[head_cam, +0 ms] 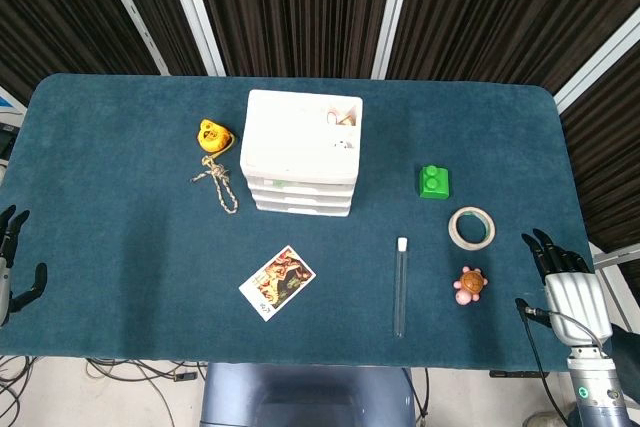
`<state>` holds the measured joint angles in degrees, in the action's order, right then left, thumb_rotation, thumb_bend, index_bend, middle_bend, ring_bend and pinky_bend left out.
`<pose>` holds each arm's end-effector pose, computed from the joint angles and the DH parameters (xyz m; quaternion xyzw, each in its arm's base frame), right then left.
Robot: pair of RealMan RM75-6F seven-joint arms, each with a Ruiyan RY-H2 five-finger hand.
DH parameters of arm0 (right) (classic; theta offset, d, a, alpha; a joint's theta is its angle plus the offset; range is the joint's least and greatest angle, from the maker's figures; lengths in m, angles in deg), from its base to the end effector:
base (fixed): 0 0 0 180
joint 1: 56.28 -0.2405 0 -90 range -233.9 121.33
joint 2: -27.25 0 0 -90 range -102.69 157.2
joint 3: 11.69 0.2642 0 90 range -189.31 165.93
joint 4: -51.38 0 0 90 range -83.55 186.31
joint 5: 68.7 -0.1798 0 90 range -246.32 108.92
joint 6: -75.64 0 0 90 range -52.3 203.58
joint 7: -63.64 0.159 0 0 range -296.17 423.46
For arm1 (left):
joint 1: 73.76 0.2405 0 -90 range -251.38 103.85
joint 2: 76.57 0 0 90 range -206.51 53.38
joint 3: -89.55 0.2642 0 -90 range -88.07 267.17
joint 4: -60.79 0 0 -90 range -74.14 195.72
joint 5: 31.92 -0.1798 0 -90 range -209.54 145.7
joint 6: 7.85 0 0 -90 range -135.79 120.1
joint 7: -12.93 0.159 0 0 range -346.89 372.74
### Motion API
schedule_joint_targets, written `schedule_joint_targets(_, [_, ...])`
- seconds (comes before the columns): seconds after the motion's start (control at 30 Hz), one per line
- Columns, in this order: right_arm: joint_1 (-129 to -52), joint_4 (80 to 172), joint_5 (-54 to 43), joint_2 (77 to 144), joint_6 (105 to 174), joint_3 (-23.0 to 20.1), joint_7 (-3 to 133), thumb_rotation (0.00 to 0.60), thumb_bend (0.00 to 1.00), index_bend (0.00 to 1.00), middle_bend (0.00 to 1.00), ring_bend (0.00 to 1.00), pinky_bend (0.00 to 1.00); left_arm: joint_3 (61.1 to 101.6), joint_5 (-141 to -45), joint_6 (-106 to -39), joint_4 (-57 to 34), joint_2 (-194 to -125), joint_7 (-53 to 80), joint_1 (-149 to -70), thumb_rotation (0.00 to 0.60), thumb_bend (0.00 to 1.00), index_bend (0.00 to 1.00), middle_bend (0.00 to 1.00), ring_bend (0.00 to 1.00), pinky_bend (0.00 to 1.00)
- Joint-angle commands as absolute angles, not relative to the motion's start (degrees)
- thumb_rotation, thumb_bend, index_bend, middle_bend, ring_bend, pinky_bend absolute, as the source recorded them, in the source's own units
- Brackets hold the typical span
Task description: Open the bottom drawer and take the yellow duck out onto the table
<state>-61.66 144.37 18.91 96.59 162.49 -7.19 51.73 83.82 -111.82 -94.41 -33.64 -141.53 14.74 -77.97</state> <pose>-0.2886 -0.2009 0.1683 0.6113 -0.3309 0.3828 0.6086 -0.3114 0.1979 0.1999 -0.5414 -0.3994 -0.3959 0.6250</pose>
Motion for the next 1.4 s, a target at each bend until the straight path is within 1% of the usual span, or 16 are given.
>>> schedule_joint_targets(0.03, [-61.57, 144.63, 19.16, 96.41, 162.68, -7.31, 51.79, 0.600, 0.12, 0.13, 0.13, 0.26, 0.29, 83.81, -111.74, -94.51, -33.69, -141.49, 14.69, -77.86, 0.600, 0.45, 0.00, 0.00, 0.00, 0.00])
schedule_joint_targets(0.77, [-61.48, 145.60, 18.91, 95.80, 162.21, -7.56, 52.55, 0.600, 0.12, 0.13, 0.13, 0.26, 0.29, 83.79, -111.49, -94.20, -33.96, -141.46, 14.64, -77.76, 0.600, 0.45, 0.00, 0.00, 0.00, 0.00])
schedule_joint_targets(0.87, [-61.77, 146.62, 18.17, 94.87, 160.35, -7.94, 56.50, 0.600, 0.12, 0.13, 0.13, 0.26, 0.29, 83.83, -111.59, -94.27, -33.97, -141.47, 14.59, -77.72, 0.600, 0.45, 0.00, 0.00, 0.00, 0.00])
schedule_joint_targets(0.97, [-63.06, 148.93, 17.10, 91.48, 154.70, -9.01, 70.20, 0.600, 0.14, 0.13, 0.14, 0.27, 0.30, 83.80, -111.49, -94.38, -33.99, -141.44, 14.42, -77.59, 0.600, 0.45, 0.00, 0.00, 0.00, 0.00])
schedule_joint_targets(1.03, [-64.04, 149.04, 17.10, 89.56, 151.84, -9.30, 79.10, 0.600, 0.14, 0.13, 0.16, 0.29, 0.33, 83.80, -111.42, -94.35, -34.14, -141.38, 14.32, -77.55, 0.600, 0.45, 0.00, 0.00, 0.00, 0.00])
schedule_joint_targets(1.1, [-65.17, 148.24, 18.26, 88.80, 149.75, -9.66, 85.66, 0.600, 0.15, 0.12, 0.20, 0.34, 0.38, 83.84, -111.53, -94.36, -34.20, -141.38, 14.22, -77.54, 0.600, 0.45, 0.00, 0.00, 0.00, 0.00])
schedule_joint_targets(1.17, [-66.32, 147.57, 19.67, 88.67, 147.84, -10.24, 91.43, 0.600, 0.18, 0.11, 0.26, 0.40, 0.45, 83.86, -111.52, -94.30, -34.24, -141.39, 14.22, -77.54, 0.600, 0.45, 0.00, 0.00, 0.00, 0.00])
schedule_joint_targets(1.27, [-68.76, 147.38, 21.46, 89.06, 144.33, -10.84, 100.47, 0.600, 0.29, 0.09, 0.35, 0.49, 0.59, 83.72, -111.11, -94.10, -34.49, -141.39, 14.09, -77.56, 0.600, 0.45, 0.00, 0.00, 0.00, 0.00])
schedule_joint_targets(1.33, [-70.58, 147.69, 22.05, 90.04, 142.19, -10.73, 104.31, 0.600, 0.34, 0.06, 0.38, 0.51, 0.65, 83.63, -110.94, -94.03, -34.66, -141.35, 14.06, -77.57, 0.600, 0.45, 0.00, 0.00, 0.00, 0.00])
schedule_joint_targets(1.4, [-72.55, 148.21, 22.06, 91.75, 139.84, -10.35, 104.69, 0.600, 0.36, 0.03, 0.40, 0.53, 0.70, 83.64, -110.78, -93.80, -34.85, -141.31, 14.14, -77.62, 0.600, 0.45, 0.00, 0.00, 0.00, 0.00])
